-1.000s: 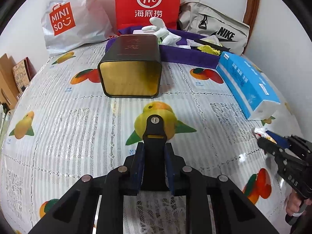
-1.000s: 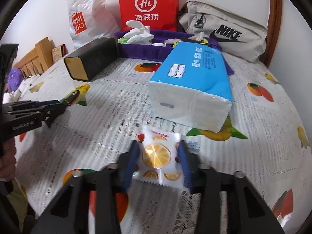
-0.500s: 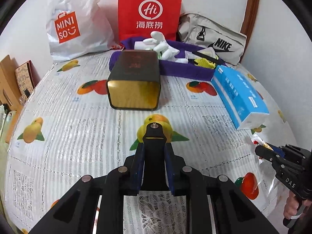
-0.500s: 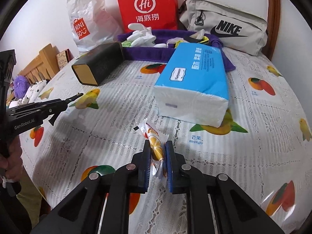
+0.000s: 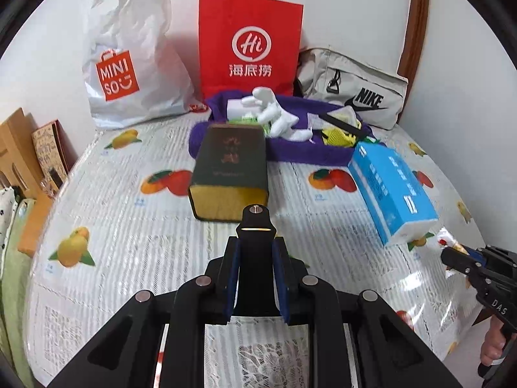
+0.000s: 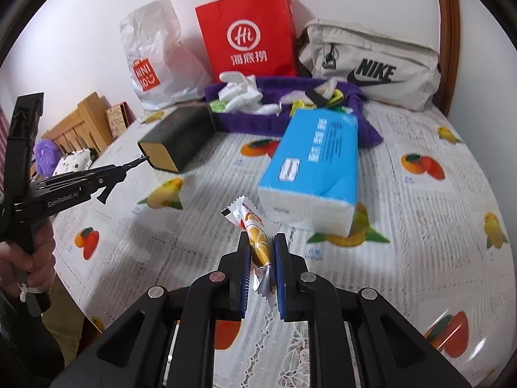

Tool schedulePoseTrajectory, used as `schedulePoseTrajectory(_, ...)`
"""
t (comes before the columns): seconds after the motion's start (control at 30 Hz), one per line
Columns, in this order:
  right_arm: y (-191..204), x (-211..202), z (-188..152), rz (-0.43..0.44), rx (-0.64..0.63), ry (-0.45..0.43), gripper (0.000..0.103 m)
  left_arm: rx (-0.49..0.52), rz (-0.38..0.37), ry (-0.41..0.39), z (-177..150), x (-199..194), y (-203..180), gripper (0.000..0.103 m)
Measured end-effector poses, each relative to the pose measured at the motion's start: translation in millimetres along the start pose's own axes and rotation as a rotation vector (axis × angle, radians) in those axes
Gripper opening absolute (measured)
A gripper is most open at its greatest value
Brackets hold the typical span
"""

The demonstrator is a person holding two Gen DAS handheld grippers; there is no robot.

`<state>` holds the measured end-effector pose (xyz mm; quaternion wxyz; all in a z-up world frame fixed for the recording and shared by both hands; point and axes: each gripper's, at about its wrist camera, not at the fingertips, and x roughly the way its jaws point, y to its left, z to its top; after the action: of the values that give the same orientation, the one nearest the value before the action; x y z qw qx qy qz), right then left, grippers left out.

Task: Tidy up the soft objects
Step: 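Carry the black strap piece and orange-slice packet toward the purple towel with both tools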

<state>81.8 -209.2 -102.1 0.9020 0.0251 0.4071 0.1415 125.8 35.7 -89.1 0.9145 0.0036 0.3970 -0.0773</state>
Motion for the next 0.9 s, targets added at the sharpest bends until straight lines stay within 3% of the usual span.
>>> schedulePoseTrajectory(0.4, -1, -4, 46, 0.025, -0.042, -0.06, 0.013, -0.003, 0.005, -0.052, 40, -8, 5, 0.02)
schedulePoseTrajectory(0.9, -10, 15, 100, 0.021, -0.06, -0.094, 0.013, -0.012, 0.011, -0.063, 91, 13, 14, 0.02)
